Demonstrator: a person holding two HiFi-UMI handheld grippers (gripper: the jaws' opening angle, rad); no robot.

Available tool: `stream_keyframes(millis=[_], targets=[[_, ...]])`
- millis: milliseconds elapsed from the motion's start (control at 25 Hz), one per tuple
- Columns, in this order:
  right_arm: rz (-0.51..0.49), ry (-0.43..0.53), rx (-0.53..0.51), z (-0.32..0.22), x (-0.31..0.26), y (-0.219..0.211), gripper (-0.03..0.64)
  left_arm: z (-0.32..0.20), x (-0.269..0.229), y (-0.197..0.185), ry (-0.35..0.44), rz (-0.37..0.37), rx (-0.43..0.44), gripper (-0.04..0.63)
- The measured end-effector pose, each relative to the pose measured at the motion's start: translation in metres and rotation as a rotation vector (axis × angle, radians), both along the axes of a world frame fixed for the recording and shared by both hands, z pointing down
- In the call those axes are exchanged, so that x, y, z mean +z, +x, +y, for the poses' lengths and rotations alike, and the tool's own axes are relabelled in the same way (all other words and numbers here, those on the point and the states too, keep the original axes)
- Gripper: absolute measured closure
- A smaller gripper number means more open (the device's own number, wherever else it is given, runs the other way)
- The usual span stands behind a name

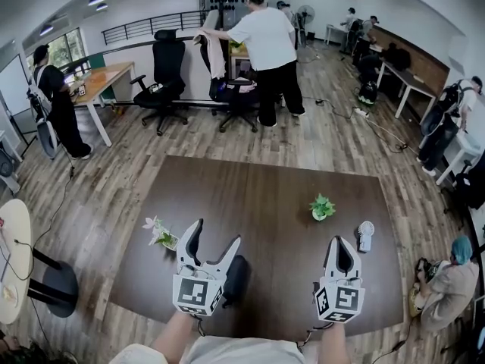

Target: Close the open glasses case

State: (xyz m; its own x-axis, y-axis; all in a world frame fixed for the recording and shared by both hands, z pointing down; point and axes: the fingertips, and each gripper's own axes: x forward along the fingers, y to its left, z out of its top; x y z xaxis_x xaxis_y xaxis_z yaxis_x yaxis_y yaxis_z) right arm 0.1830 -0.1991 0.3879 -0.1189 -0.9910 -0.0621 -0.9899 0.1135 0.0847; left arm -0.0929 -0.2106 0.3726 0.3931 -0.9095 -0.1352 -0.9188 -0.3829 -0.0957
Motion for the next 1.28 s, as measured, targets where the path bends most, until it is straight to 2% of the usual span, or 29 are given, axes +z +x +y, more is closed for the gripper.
stream_keyframes(millis=[80, 240, 400, 640, 840, 1000, 1120, 1240, 1280], targets=[[0.0, 0.007, -0.003, 0.001, -0.002, -0.001, 0.615, 0.003, -0.003, 0.002, 0.028, 0.007, 0.017, 0.233], [0.01, 0.01, -0.007, 0.003, -0.003, -0.004, 0.615, 0.006, 0.011, 0.006, -0.006, -0.005, 0.024, 0.232], [0.008, 0.008, -0.005, 0.002, 0.0, -0.005, 0.615, 0.007, 0.017, 0.006, -0.008, -0.024, 0.027, 0.232], [0.008, 0.01, -0.008, 0.002, 0.0, -0.006, 0.615, 0.006, 0.019, 0.007, -0.021, -0.007, 0.029, 0.233], [0.01, 0.009, -0.012, 0.003, -0.001, -0.007, 0.615, 0.004, 0.022, 0.005, -0.036, 0.008, 0.018, 0.263], [0.011, 0.005, -0.014, 0.005, 0.001, -0.008, 0.615, 0.005, 0.026, 0.003, -0.042, 0.02, 0.011, 0.333], [0.008, 0.004, -0.018, 0.004, 0.001, -0.01, 0.615, 0.004, 0.026, 0.0, -0.037, 0.04, -0.008, 0.437], [0.014, 0.004, -0.029, 0.005, 0.0, -0.013, 0.615, 0.004, 0.024, -0.005, -0.034, 0.063, -0.033, 0.582], [0.018, 0.006, -0.033, 0.005, -0.001, -0.014, 0.615, 0.004, 0.023, -0.007, -0.034, 0.069, -0.038, 0.592]])
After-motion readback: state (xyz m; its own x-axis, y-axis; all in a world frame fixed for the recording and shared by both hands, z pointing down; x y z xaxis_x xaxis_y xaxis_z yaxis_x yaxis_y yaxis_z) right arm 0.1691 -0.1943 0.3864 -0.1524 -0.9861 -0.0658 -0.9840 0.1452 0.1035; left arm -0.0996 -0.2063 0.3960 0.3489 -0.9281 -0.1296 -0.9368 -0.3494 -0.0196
